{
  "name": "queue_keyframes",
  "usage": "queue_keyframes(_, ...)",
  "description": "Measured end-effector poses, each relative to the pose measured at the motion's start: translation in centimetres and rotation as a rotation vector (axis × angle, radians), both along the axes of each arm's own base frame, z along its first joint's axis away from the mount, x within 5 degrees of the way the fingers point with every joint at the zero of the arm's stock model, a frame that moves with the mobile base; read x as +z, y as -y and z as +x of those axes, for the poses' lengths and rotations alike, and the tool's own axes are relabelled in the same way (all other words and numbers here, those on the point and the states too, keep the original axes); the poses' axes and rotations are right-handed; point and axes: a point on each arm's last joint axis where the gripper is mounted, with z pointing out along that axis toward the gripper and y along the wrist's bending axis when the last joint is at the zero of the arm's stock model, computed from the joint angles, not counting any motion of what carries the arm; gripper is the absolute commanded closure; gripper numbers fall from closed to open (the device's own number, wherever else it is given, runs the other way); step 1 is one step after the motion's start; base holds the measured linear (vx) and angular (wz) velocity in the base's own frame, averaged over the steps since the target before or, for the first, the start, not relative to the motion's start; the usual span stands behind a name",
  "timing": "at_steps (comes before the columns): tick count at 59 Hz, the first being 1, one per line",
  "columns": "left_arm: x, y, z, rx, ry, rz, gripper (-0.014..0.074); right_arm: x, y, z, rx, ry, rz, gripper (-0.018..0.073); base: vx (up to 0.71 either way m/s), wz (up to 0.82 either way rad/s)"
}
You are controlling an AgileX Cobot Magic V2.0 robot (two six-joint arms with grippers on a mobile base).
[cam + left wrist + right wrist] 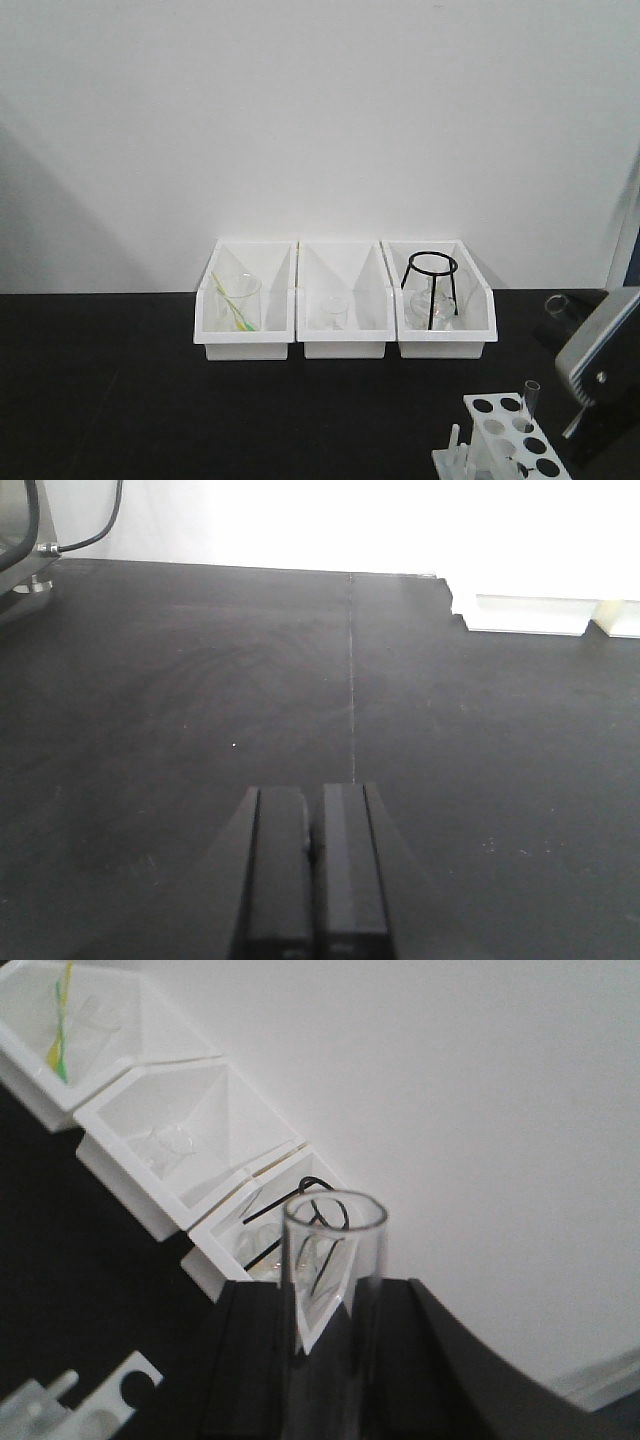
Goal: Flip and reinsert test tube from rack
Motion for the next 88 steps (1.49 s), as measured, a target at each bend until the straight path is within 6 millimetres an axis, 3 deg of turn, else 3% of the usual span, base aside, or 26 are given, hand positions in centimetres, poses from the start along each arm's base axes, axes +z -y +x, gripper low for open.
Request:
queue_keyframes(15,0.0,0.0,0.0,0.000,0.000,0.000,0.0603,-0.8,-0.6,-0.4,0.209,0.067,-0.502,0.0568,0.00,0.00)
queue_keyframes(25,0.0,0.0,0.0,0.000,0.000,0.000,0.0603,-1.0,-0.6,-0.5,0.227,0.068,-0.558,0.0568,0.00,0.00)
queue_keyframes(36,0.0,0.0,0.0,0.000,0.000,0.000,0.0603,-0.6,-0.5,-0.3,0.134,0.014,-0.289,0.0568,0.00,0.00)
queue_keyframes(52,0.0,0.0,0.0,0.000,0.000,0.000,0.0603,0.0,0.0,0.0,-0.058,-0.089,0.277,0.0568,0.00,0.00)
queue_keyframes(65,0.0,0.0,0.0,0.000,0.000,0.000,0.0603,0.0,0.4,0.4,-0.175,-0.145,0.614,0.0568,0.00,0.00)
queue_keyframes(76,0.0,0.0,0.0,0.000,0.000,0.000,0.0603,-1.1,0.3,1.7,-0.223,-0.199,0.814,0.0568,0.00,0.00)
queue_keyframes(88,0.0,0.0,0.0,0.000,0.000,0.000,0.0603,-1.4,-0.3,2.7,-0.147,-0.162,0.817,0.0568,0.00,0.00)
